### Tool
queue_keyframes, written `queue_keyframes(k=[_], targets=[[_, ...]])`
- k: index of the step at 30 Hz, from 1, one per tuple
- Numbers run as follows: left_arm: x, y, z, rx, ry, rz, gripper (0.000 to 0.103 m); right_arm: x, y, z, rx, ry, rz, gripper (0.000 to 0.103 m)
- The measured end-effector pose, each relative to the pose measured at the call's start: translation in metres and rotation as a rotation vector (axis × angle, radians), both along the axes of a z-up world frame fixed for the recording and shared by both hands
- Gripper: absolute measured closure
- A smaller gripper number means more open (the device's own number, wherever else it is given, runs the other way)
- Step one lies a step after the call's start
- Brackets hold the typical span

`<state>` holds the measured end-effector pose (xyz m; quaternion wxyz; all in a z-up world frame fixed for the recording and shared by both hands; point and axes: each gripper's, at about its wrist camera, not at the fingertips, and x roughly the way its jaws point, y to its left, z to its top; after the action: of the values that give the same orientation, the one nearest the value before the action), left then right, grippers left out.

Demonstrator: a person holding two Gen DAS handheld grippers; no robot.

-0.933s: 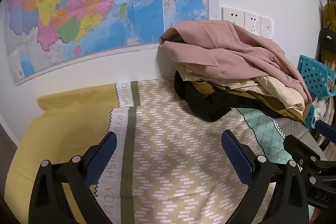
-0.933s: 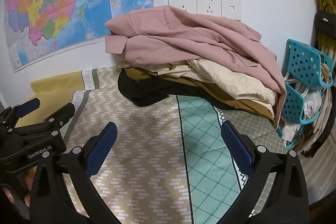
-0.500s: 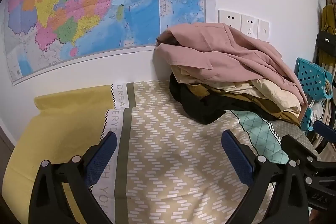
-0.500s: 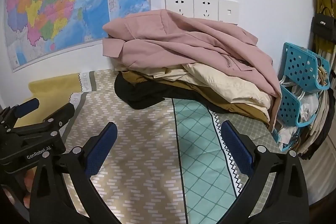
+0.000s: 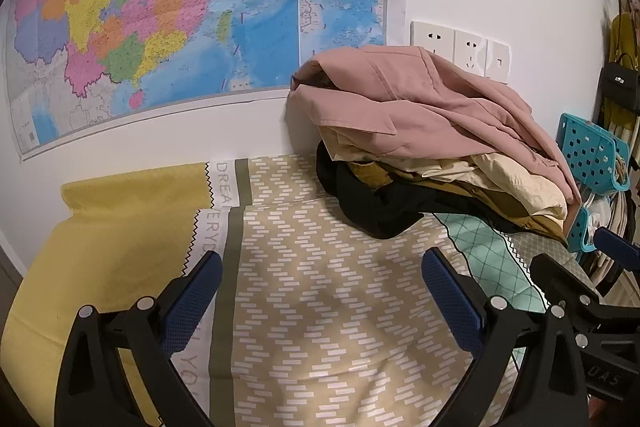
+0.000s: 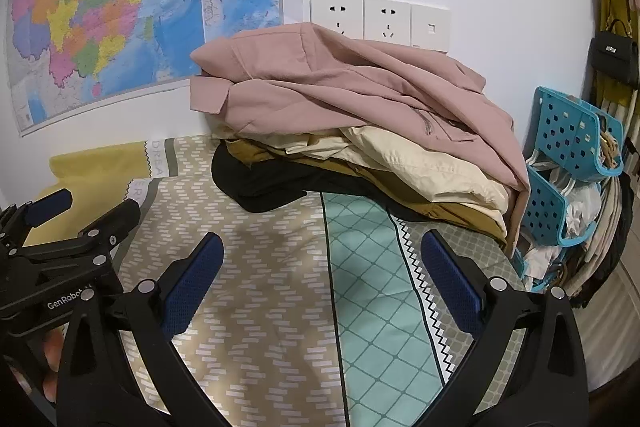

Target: Fold large clothes

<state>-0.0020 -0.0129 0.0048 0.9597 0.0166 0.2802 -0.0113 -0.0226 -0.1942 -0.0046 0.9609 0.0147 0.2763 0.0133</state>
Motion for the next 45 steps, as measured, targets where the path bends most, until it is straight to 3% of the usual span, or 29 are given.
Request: queue_keyframes(k=[45], targets=[[-0.0003,-0.0032,-0.0019,-0.014,-0.002,-0.001,0.007,-0.0014,0.0026,0.0040,-0.022,-0.008,-0.006,0.005]])
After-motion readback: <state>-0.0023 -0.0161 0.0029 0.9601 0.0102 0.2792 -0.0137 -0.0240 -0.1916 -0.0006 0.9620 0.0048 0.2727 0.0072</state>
